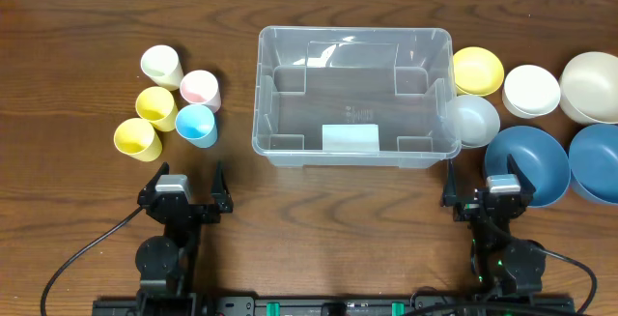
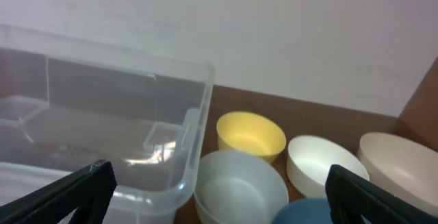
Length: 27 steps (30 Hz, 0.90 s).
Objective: Pack container
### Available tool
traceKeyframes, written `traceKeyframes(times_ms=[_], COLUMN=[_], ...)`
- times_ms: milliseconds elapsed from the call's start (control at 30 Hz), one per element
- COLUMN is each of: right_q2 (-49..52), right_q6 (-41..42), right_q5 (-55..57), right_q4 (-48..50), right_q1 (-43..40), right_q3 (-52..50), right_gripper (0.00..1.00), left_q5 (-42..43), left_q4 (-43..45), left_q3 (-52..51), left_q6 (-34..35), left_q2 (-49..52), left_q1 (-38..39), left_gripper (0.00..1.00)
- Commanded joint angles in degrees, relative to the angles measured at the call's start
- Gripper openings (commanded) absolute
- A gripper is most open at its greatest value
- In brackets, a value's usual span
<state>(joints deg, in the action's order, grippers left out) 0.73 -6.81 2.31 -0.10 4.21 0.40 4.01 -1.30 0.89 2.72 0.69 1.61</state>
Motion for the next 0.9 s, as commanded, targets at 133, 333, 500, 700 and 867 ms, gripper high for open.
traceKeyframes(times_ms=[133,333,500,700,867], right_q2=[-0.3,0.4,7.8,26.8,40.5], right_q6=[0.7,0.7,-1.0,0.6,0.8], right_q5=[-7.0,-7.1,-3.7,-1.9,-5.4], right_q4=[3.3,3.5,1.3,-15.2,-24.6], right_q1=[0.7,0.7,0.6,-1.2,-1.3], right_q3=[-0.1,3.5,10.8,30.4,42.0], right_gripper=[0.99,0.99,0.99,0.99,0.99], left_q5=[0.2,0.2,0.2,0.2,0.2], left_q4=[-2.5,-2.5,-2.5,-2.5,-2.5], left_q3=[-0.6,-0.6,-0.6,-0.6,-0.6], left_q6=[-1.0,-1.0,-1.0,-1.0,-1.0], left_q2=[-0.5,-0.5,-0.5,-0.5,-0.5], left_q1=[-0.3,-0.3,-0.3,-0.3,-0.3], left_gripper=[0.98,0.98,0.98,0.98,0.98])
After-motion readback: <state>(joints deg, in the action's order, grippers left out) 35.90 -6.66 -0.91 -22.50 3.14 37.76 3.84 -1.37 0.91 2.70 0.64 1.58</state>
